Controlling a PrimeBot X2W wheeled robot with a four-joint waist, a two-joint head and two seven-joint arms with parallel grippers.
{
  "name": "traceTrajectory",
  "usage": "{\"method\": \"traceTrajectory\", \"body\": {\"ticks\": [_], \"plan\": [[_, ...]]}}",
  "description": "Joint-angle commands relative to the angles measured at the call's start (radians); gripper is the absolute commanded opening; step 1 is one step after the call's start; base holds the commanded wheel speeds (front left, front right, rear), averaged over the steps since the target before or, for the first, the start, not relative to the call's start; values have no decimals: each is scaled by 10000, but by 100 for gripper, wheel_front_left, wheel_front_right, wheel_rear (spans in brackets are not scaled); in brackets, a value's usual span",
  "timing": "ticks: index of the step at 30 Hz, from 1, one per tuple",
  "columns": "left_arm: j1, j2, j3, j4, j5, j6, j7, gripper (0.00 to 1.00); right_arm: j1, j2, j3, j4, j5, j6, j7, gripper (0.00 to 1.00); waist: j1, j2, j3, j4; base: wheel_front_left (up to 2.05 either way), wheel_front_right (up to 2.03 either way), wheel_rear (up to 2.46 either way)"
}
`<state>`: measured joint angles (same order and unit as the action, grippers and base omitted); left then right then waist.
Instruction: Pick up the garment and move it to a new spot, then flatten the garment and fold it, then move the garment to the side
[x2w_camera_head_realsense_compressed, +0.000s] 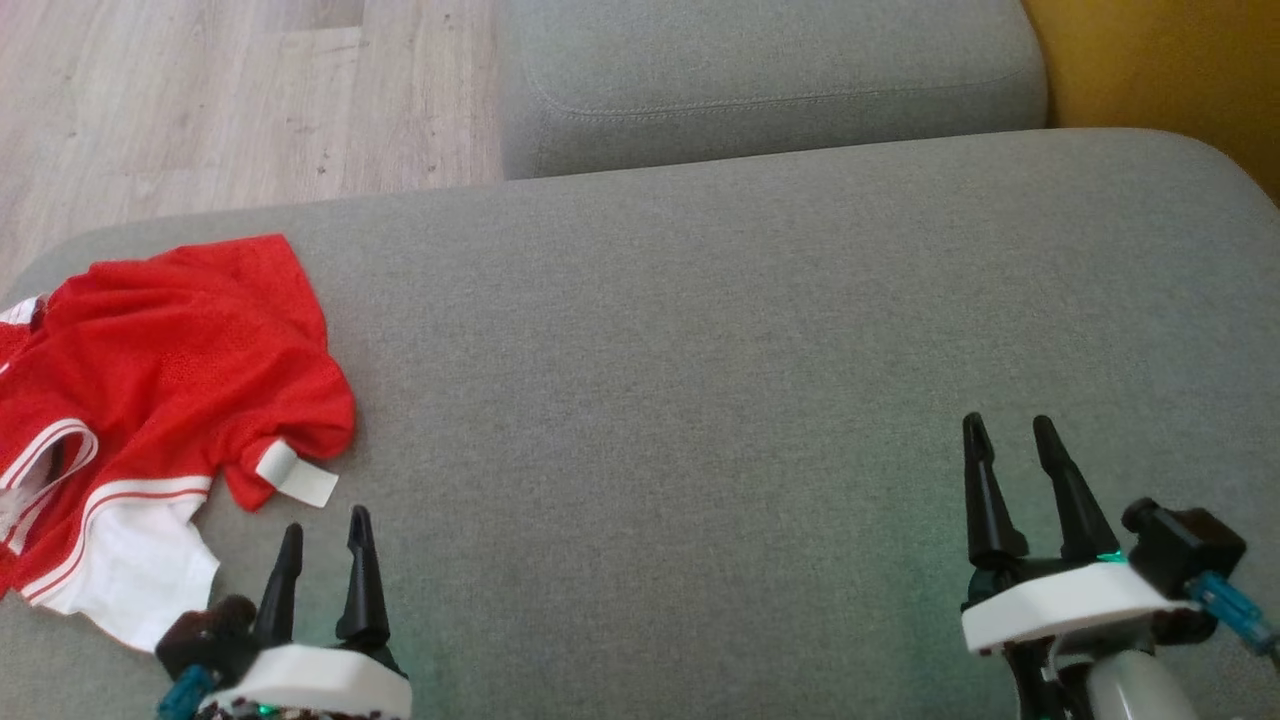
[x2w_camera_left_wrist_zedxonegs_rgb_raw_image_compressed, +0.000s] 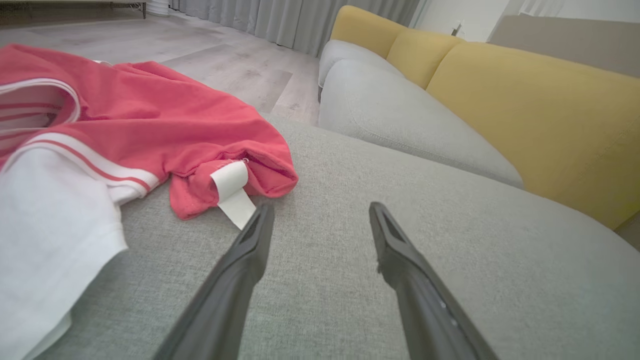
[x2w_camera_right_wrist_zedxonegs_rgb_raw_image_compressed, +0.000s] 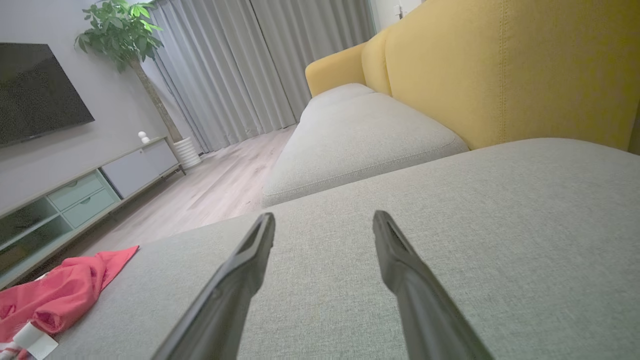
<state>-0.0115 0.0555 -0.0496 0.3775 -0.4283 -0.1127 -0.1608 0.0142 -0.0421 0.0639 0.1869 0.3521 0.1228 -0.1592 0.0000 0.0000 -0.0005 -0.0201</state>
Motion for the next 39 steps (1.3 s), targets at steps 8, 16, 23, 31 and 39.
{"method": "traceTrajectory", "body": {"ticks": [8,16,23,31,39], "plan": [[-292,260,112,134,1289,160,-384,100,-74,-72,425,-170,-1180,65,-396,100,0,0,3,-36,0,0,0],[-303,287,46,293,2137,209,-590,100,-27,-75,562,-152,-2017,70,-603,100,0,0,-28,-44,0,0,0],[-302,314,-3,409,2968,248,-795,100,19,-78,713,-128,-2748,74,-809,100,0,0,-59,-54,0,0,0],[-278,297,166,715,3592,288,-1010,100,111,-81,705,108,-3111,79,-1025,100,0,0,-102,-45,0,0,0],[-256,220,418,945,3335,284,-1010,100,145,-81,515,501,-2810,79,-1025,100,0,0,-143,-21,0,0,0]]}}
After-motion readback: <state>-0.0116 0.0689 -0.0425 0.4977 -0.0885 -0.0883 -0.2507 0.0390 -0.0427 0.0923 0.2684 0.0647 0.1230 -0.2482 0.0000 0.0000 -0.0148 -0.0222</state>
